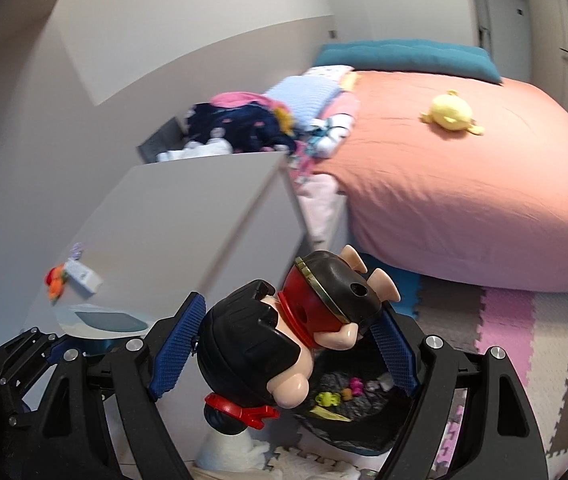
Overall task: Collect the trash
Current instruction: 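Carry the teal toy and doll over the black bin, then open both tools above the bin to drop the teal toy and doll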
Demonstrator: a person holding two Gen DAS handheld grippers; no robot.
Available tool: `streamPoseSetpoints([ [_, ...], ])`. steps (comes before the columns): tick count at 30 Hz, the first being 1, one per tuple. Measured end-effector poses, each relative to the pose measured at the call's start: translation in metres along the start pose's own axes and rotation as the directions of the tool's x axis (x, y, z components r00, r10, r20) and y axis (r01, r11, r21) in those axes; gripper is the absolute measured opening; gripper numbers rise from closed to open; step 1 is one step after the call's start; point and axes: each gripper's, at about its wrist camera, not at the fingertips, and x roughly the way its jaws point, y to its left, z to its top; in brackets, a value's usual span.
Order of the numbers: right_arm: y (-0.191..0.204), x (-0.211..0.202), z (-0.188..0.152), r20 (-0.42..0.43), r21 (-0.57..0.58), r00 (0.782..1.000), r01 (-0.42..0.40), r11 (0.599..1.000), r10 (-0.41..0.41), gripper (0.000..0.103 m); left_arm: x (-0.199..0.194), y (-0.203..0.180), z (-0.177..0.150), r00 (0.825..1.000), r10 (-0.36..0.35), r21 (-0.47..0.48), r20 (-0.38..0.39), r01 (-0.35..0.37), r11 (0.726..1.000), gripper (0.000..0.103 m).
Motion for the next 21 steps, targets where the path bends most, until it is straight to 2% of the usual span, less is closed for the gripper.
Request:
streamPoseSetpoints([
  [10, -0.066, 0.016, -0.001, -0.043, 0.092, 0.995, 0.091, 0.992, -0.087, 0.082, 0.048, -0.041, 0.016, 0.995, -0.064, 0.063, -0.078, 0.069, 0.996, 0.040],
  [11, -0.070, 0.021, -0.001, -0.060, 0.099, 0.994, 0.093, 0.991, -0.087, 0.082, 0.052, -0.043, 0.016, 0.993, -0.073, 0.059, -0.093, 0.079, 0.995, 0.045],
  [12, -0.075, 0.027, -0.002, -0.085, 0.107, 0.993, 0.095, 0.990, -0.086, 0.083, 0.059, -0.042, 0.018, 0.991, -0.075, 0.056, -0.111, 0.082, 0.995, 0.072],
  [13, -0.079, 0.031, -0.003, -0.101, 0.112, 0.991, 0.100, 0.989, -0.088, 0.094, 0.063, -0.042, 0.020, 0.992, -0.055, 0.056, -0.114, 0.062, 0.997, 0.088],
  [14, -0.082, 0.034, -0.003, -0.112, 0.119, 0.989, 0.113, 0.986, -0.100, 0.101, 0.061, -0.043, 0.020, 0.995, -0.034, 0.063, -0.094, 0.040, 0.997, 0.097],
  [15, -0.086, 0.034, -0.004, -0.105, 0.120, 0.986, 0.144, 0.982, -0.132, 0.101, 0.060, -0.044, 0.020, 0.998, -0.014, 0.079, -0.069, 0.020, 0.997, 0.097],
  [17, -0.089, 0.032, -0.004, -0.081, 0.108, 0.979, 0.196, 0.975, -0.188, 0.101, 0.060, -0.041, 0.022, 0.998, 0.014, 0.093, -0.067, -0.008, 0.996, 0.097],
  [21, -0.097, 0.030, -0.003, -0.065, 0.131, 0.977, 0.210, 0.969, -0.203, 0.101, 0.058, -0.030, 0.024, 0.998, 0.028, 0.075, -0.062, -0.023, 0.997, 0.097],
])
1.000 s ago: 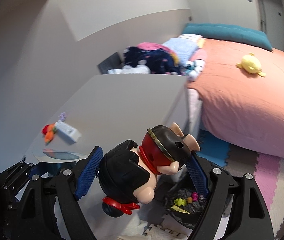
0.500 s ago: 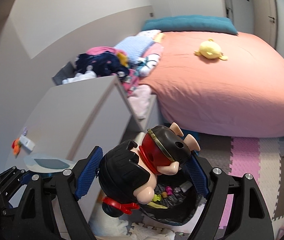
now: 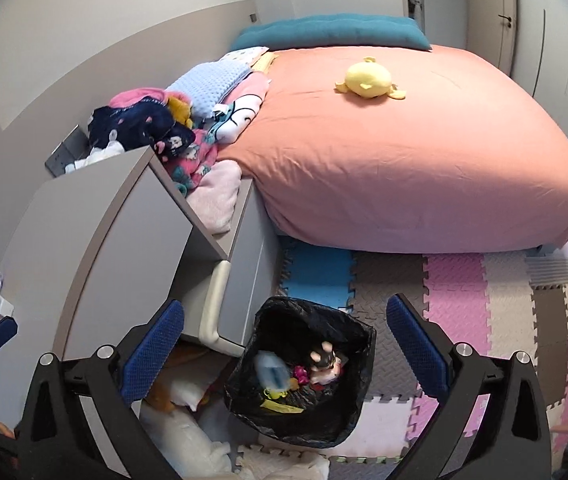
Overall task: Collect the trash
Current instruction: 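Open both tools above the bin to drop the teal toy and doll, then move both tools back over the table toward the orange toy and white box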
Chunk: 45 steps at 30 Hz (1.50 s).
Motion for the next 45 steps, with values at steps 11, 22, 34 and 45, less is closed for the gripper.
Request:
streamPoseSetpoints([
  [11, 0.008, 0.001, 0.002, 0.004, -0.004, 1.000, 0.000, 1.000, 0.000, 0.101, -0.003, 0.018, -0.006, 1.000, 0.007, -0.039, -0.006, -0.007, 0.999, 0.097],
  [22, 0.058, 0.006, 0.006, -0.002, -0.065, 0.999, -0.034, 0.997, 0.034, 0.101, -0.011, 0.057, -0.019, 1.000, 0.030, -0.092, -0.003, -0.030, 0.995, 0.097],
  [34, 0.155, 0.003, 0.005, 0.033, -0.189, 0.986, -0.155, 0.970, 0.164, 0.101, -0.037, 0.136, -0.049, 0.994, 0.109, -0.210, 0.009, -0.105, 0.972, 0.097],
  [45, 0.239, 0.013, -0.009, -0.009, -0.281, 0.973, -0.222, 0.934, 0.229, 0.101, -0.061, 0.210, -0.087, 0.982, 0.187, -0.322, -0.005, -0.179, 0.930, 0.097],
])
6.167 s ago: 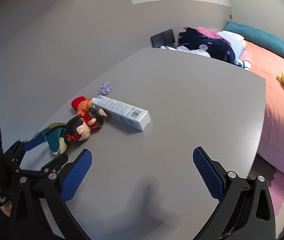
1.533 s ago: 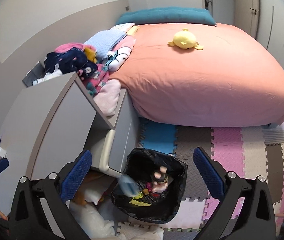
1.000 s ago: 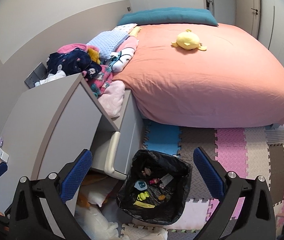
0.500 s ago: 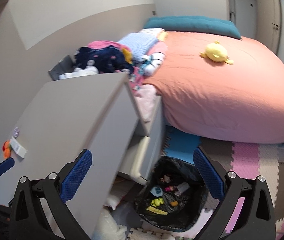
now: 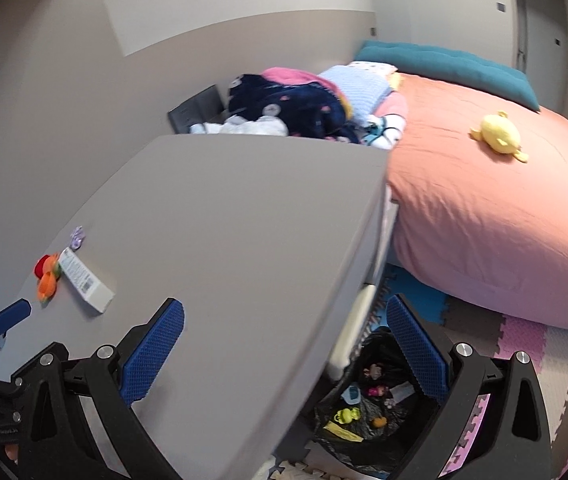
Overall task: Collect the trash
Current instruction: 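Move both tools back over the table toward the orange toy and white box, then grasp the orange seahorse toy with the left tool while the right tool grasps the white box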
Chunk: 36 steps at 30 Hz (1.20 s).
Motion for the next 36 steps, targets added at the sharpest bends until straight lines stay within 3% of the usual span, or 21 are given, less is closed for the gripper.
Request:
streamPoseSetpoints([
  [17, 0.100, 0.037, 0.006, -0.048, -0.156, 0.992, -0.120, 0.980, 0.114, 0.101, 0.006, 0.104, -0.018, 0.993, 0.113, -0.153, -0.022, -0.115, 0.981, 0.097],
  [24, 0.145, 0.058, 0.014, -0.086, -0.243, 0.983, -0.181, 0.953, 0.164, 0.101, 0.031, 0.140, -0.019, 0.986, 0.139, -0.201, -0.090, -0.155, 0.967, 0.076],
  [36, 0.200, 0.100, 0.015, -0.176, -0.364, 0.968, -0.235, 0.901, 0.181, 0.092, 0.059, 0.170, -0.015, 0.982, 0.129, -0.240, -0.136, -0.159, 0.958, 0.062],
])
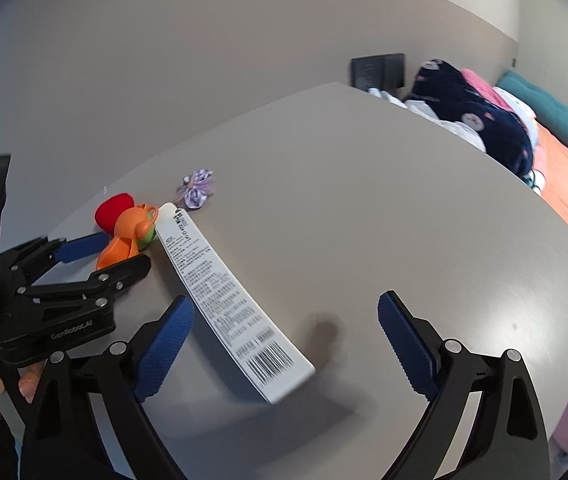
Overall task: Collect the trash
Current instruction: 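Grasp the orange seahorse toy with the left tool while the right tool grasps the white box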
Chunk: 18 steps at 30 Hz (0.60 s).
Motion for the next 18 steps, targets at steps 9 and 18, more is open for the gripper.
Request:
streamPoseSetpoints([
  [9, 0.024, 0.026, 0.002, -0.041, -0.104, 0.999, -0.010, 0.995, 0.005, 0.068, 0.000, 0.005, 0.003, 1.000, 0.003, 0.022, 0.019, -0.004, 1.000, 0.046],
  [18, 0.031, 0.017, -0.004, -0.015, -0.142, 0.999, 0.047, 0.989, -0.049, 0.028, -0.012, 0.003, -0.004, 0.998, 0.011, 0.023, 0.066, -0.013, 1.000, 0.046],
])
